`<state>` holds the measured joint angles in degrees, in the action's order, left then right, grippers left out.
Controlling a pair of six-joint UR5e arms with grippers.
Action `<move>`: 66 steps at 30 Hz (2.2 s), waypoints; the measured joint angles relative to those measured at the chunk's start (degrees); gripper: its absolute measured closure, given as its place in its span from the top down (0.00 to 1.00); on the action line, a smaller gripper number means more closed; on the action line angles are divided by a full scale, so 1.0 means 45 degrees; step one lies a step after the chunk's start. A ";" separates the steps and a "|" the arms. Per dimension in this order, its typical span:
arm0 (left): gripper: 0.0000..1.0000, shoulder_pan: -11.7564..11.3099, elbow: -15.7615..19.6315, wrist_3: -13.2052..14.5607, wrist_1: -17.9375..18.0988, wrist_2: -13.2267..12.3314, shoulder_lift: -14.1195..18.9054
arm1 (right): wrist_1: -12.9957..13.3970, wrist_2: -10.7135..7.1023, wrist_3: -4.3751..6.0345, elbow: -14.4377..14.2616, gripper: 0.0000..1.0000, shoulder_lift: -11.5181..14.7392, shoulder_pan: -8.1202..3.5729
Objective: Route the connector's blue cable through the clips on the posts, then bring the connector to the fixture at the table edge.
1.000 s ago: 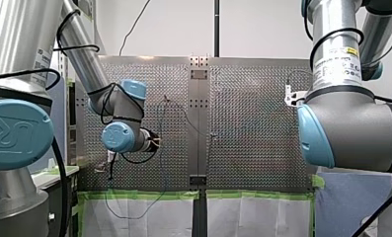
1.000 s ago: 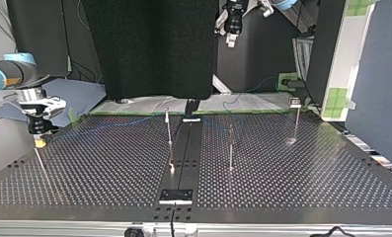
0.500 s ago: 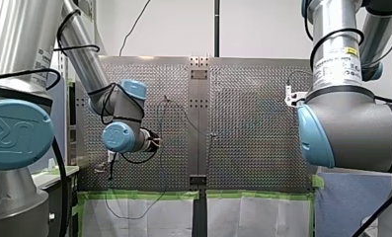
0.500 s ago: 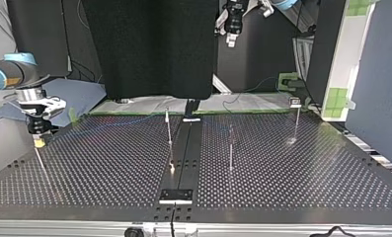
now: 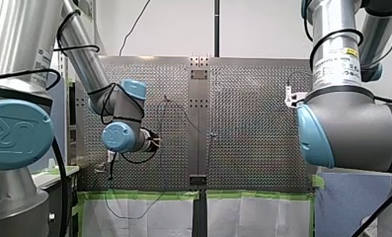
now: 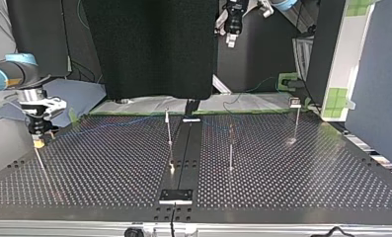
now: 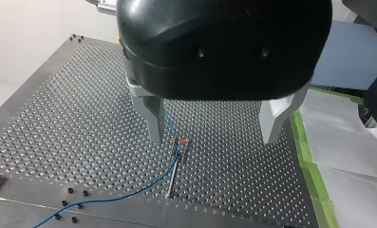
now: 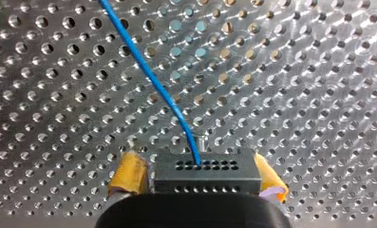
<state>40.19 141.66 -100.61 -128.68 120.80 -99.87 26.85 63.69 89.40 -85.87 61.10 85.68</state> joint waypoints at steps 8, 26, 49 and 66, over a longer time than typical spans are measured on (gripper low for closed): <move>1.00 0.0000 -0.0010 0.0002 0.0000 0.0000 0.0000 | 0.0129 0.0009 0.0023 0.0014 1.00 0.0011 0.0010; 1.00 0.0000 -0.0037 -0.0003 0.0000 0.0000 0.0000 | 0.0264 0.0085 0.0092 0.0044 1.00 0.0010 0.0123; 1.00 0.0000 -0.0039 0.0012 -0.0058 0.0021 0.0000 | 0.0266 0.0569 0.0173 0.0051 1.00 0.0011 0.0128; 1.00 0.0000 -0.0038 0.0008 -0.0059 0.0039 -0.0003 | 0.0230 0.1198 0.0217 0.0048 1.00 0.0018 0.0085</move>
<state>40.19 141.49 -100.57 -128.95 120.98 -99.88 27.89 69.08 90.38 -85.66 61.18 86.06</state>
